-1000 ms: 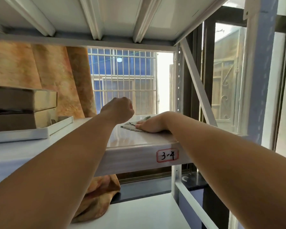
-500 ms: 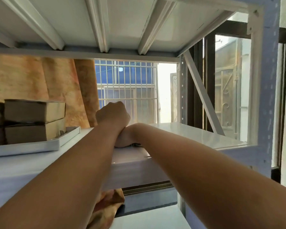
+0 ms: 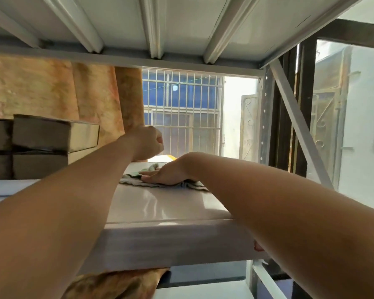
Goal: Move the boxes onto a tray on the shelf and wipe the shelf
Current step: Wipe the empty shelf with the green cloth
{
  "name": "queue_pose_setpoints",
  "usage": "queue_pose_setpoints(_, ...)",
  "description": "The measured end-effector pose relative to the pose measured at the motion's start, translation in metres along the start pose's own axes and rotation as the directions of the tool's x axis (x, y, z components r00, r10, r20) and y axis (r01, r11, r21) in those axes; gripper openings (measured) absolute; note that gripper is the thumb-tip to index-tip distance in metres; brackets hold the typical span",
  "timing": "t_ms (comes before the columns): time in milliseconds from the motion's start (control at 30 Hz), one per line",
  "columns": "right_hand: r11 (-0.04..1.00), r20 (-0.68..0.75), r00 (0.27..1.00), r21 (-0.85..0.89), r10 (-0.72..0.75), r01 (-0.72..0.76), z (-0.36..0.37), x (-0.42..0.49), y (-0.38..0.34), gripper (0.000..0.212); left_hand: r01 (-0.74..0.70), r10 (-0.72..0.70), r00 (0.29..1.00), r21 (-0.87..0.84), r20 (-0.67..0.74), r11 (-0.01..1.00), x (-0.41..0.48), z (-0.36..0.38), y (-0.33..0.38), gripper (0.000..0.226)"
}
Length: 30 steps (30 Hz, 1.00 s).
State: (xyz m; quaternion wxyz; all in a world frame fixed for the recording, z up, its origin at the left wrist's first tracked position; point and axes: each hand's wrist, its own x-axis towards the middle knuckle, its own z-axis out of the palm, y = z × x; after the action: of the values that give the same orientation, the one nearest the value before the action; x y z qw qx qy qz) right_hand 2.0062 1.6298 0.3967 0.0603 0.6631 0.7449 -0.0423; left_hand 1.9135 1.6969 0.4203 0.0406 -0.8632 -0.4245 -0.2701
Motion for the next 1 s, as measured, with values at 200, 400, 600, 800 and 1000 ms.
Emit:
queue_pose_setpoints(200, 0.999, 0.04, 0.998, 0.025, 0.039, -0.04, -0.009, 0.026, 0.008, 0.053, 0.08, -0.079, 0.997, -0.159, 0.011, 0.984, -0.01, 0.003, -0.015, 0.025)
queue_pose_setpoints(400, 0.995, 0.033, 0.996, 0.036, 0.087, -0.088, -0.014, 0.057, 0.011, 0.053, 0.093, -0.087, 0.995, -0.178, 0.039, 0.98, -0.014, 0.004, -0.014, 0.028)
queue_pose_setpoints(600, 0.99, 0.043, 0.989, 0.003, 0.139, -0.139, -0.023, 0.101, 0.021, 0.058, 0.14, -0.134, 0.99, -0.156, 0.049, 0.978, -0.011, 0.007, -0.026, 0.029)
queue_pose_setpoints(800, 0.987, -0.013, 0.989, 0.067, 0.147, -0.146, -0.022, 0.123, 0.029, 0.055, 0.145, -0.136, 0.988, -0.136, 0.072, 0.98, -0.008, 0.004, -0.03, 0.028)
queue_pose_setpoints(1000, 0.959, -0.066, 0.982, 0.239, 0.174, -0.154, -0.011, 0.127, 0.034, 0.056, 0.102, -0.095, 0.993, -0.118, 0.069, 0.988, -0.011, 0.006, -0.03, 0.024)
